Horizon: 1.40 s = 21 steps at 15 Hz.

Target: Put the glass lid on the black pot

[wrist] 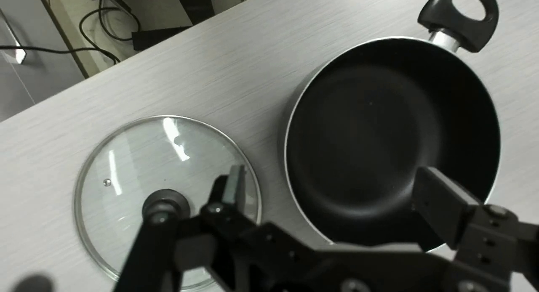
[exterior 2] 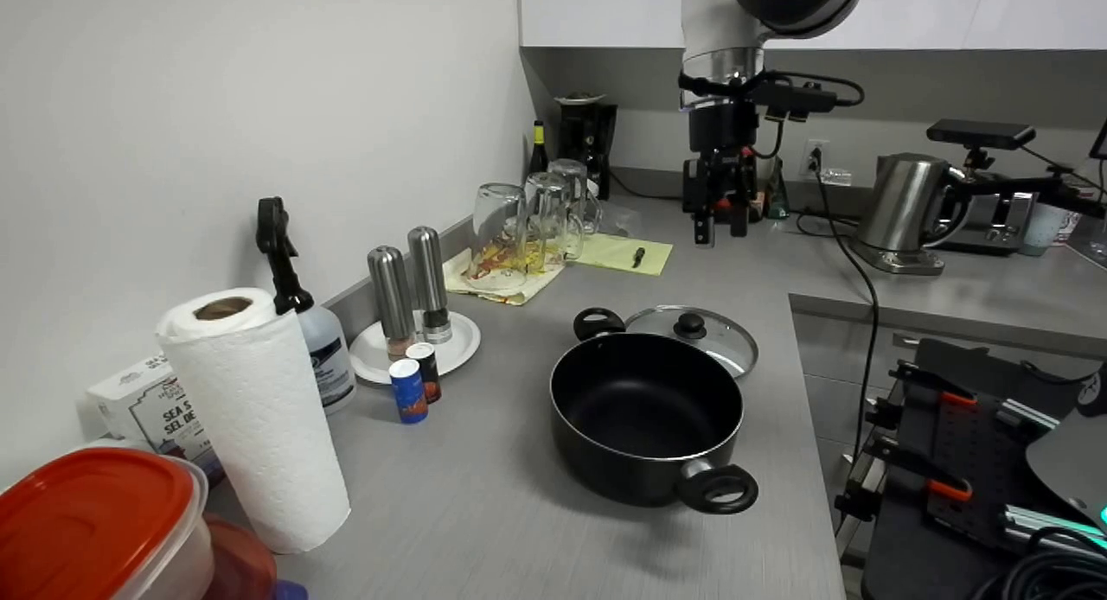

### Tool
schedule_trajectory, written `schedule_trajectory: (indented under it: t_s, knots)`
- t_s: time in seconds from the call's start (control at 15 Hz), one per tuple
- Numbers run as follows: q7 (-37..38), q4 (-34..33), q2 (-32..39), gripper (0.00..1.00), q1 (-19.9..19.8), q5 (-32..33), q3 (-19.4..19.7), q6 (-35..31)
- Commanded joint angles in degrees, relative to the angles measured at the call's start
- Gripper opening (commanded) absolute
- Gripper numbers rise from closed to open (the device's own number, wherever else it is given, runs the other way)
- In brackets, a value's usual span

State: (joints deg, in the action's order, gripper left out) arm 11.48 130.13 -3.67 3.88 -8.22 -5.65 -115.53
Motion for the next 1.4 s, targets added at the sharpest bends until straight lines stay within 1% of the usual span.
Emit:
schedule_trajectory:
  t_s: [0.0,0.33,0.53,0.73,1.33]
  knots:
    - [0.72,-0.76,3.71,1.00,-2.29,0.36,2.82,-2.84]
    - [2.28,-1.32,10.02,1.00,-4.82,0.33,6.02,-9.98]
    - [2.54,-2.88,14.97,1.00,-5.65,-1.32,7.13,-12.11]
    - [3.78,-3.84,18.48,1.00,-5.85,-1.75,7.84,-15.52]
    - [10.87,-7.48,28.43,1.00,-4.96,-0.82,9.81,-26.93]
